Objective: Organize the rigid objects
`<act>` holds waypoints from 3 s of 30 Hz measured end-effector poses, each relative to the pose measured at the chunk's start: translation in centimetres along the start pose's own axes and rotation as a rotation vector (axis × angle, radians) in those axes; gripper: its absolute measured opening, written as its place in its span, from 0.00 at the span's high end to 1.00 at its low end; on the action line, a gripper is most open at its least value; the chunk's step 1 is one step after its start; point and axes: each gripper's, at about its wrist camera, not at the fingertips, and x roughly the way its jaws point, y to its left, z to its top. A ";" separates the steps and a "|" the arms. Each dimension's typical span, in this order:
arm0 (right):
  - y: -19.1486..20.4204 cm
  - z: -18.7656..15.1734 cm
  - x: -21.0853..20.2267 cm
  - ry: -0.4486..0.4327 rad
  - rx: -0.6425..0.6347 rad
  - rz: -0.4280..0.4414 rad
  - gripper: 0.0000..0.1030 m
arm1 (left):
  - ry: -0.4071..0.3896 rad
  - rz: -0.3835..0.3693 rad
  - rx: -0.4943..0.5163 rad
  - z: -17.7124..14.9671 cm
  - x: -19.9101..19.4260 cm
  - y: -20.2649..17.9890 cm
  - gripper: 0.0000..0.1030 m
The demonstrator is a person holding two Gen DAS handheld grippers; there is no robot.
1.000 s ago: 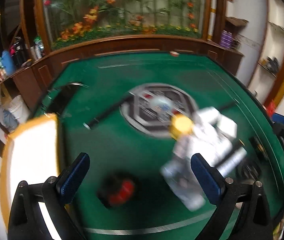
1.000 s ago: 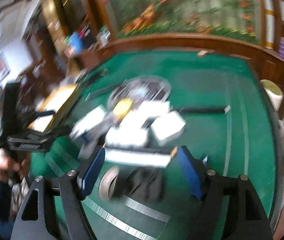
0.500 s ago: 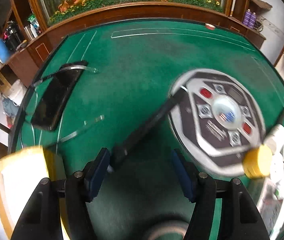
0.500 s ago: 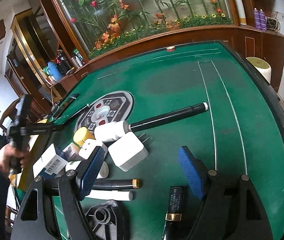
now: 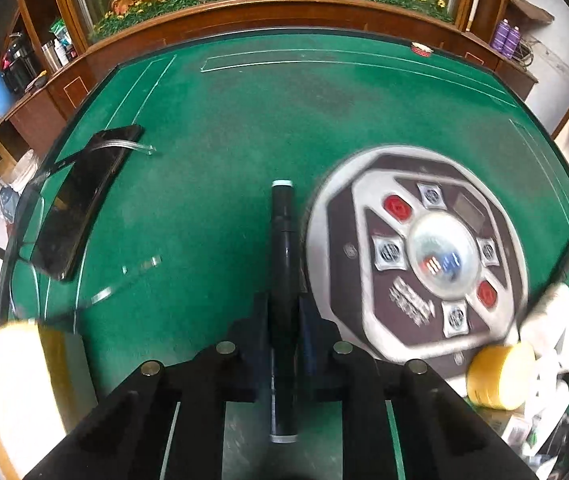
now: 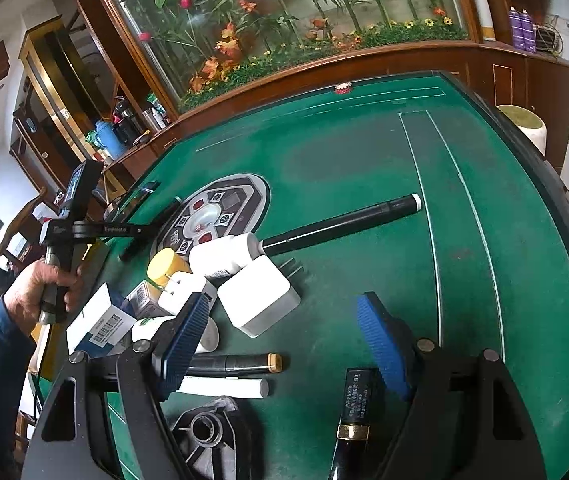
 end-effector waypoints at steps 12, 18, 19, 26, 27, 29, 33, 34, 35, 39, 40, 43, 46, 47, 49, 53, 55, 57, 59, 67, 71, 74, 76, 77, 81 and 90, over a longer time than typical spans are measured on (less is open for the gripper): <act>0.3 -0.2 -0.7 -0.023 -0.006 0.015 0.26 | -0.168 -0.169 -0.105 -6.3 -10.4 1.5 0.86; 1.1 -0.4 -0.7 -0.024 -0.050 0.017 0.26 | -0.183 -0.242 -0.073 -12.5 -13.3 0.2 0.86; 1.5 -0.5 -0.7 -0.021 -0.074 0.018 0.26 | -0.175 -0.242 -0.066 -13.7 -13.3 -0.1 0.86; 5.9 -3.1 -1.2 0.040 -0.248 0.099 0.26 | -0.112 -0.230 -0.066 -20.0 -12.0 -1.8 0.86; 6.5 -3.6 -1.5 0.044 -0.275 0.104 0.26 | -0.106 -0.228 -0.066 -20.5 -11.7 -2.0 0.86; 8.0 -5.0 -2.2 0.054 -0.357 0.098 0.26 | -0.114 -0.190 -0.047 -21.2 -11.4 -2.5 0.86; 10.4 -7.4 -3.3 0.070 -0.509 0.062 0.22 | -0.138 -0.143 -0.016 -21.8 -10.7 -3.6 0.85; 11.0 -7.9 -3.5 0.072 -0.557 0.035 0.21 | -0.142 -0.130 -0.004 -21.8 -10.7 -3.9 0.85; 11.5 -8.5 -3.4 0.074 -0.612 0.003 0.20 | -0.144 -0.128 -0.001 -21.8 -10.7 -4.0 0.85; 12.5 -9.8 -2.7 0.107 -0.744 -0.054 0.20 | -0.143 -0.114 0.021 -21.5 -10.4 -4.4 0.82; 12.9 -10.0 -2.5 0.112 -0.774 -0.064 0.20 | -0.139 -0.112 0.040 -21.4 -10.4 -4.7 0.75; 13.4 -10.6 -1.4 0.132 -0.836 -0.100 0.20 | -0.143 -0.134 0.076 -21.4 -10.4 -5.6 0.54; 13.3 -10.5 -0.9 0.143 -0.841 -0.107 0.31 | -0.170 -0.090 0.104 -21.6 -10.4 -6.3 0.58; 13.4 -10.5 -0.9 0.152 -0.839 -0.104 0.43 | -0.170 -0.099 0.103 -21.7 -10.4 -6.2 0.62; 13.1 -10.3 -1.1 0.149 -0.815 -0.107 0.43 | -0.177 -0.109 0.082 -21.7 -10.5 -5.8 0.80; 12.5 -10.0 -1.9 0.137 -0.740 -0.066 0.43 | -0.177 -0.165 0.046 -21.8 -10.6 -5.1 0.85; 12.5 -9.9 -2.4 0.126 -0.707 -0.042 0.43 | -0.179 -0.168 0.047 -21.9 -10.6 -5.1 0.85; 12.7 -9.7 -2.8 0.114 -0.673 -0.010 0.43 | -0.185 -0.176 0.045 -22.0 -10.8 -5.1 0.85; 13.1 -9.3 -3.3 0.098 -0.636 0.028 0.43 | -0.195 -0.176 0.045 -22.1 -11.1 -5.1 0.85; 15.6 -8.3 -3.4 0.062 -0.579 0.112 0.43 | -0.254 -0.182 0.002 -22.1 -13.1 -3.7 0.85; 16.9 -7.4 -2.9 0.060 -0.543 0.151 0.43 | -0.301 -0.186 -0.050 -21.9 -14.8 -1.7 0.85; 18.7 -6.2 -2.1 0.074 -0.504 0.199 0.43 | -0.338 -0.158 -0.097 -21.9 -16.1 0.7 0.85; 20.4 -5.4 -1.5 0.080 -0.498 0.229 0.43 | -0.359 -0.131 -0.141 -22.0 -16.8 2.9 0.85; 21.3 -5.1 -1.1 0.088 -0.501 0.241 0.42 | -0.364 -0.119 -0.159 -22.0 -16.9 3.8 0.85; 25.8 -4.1 1.2 0.118 -0.502 0.295 0.42 | -0.373 -0.056 -0.253 -22.9 -17.0 8.4 0.85; 36.8 -4.3 9.0 0.275 -0.530 0.393 0.42 | -0.308 0.041 -0.378 -24.7 -14.1 14.6 0.85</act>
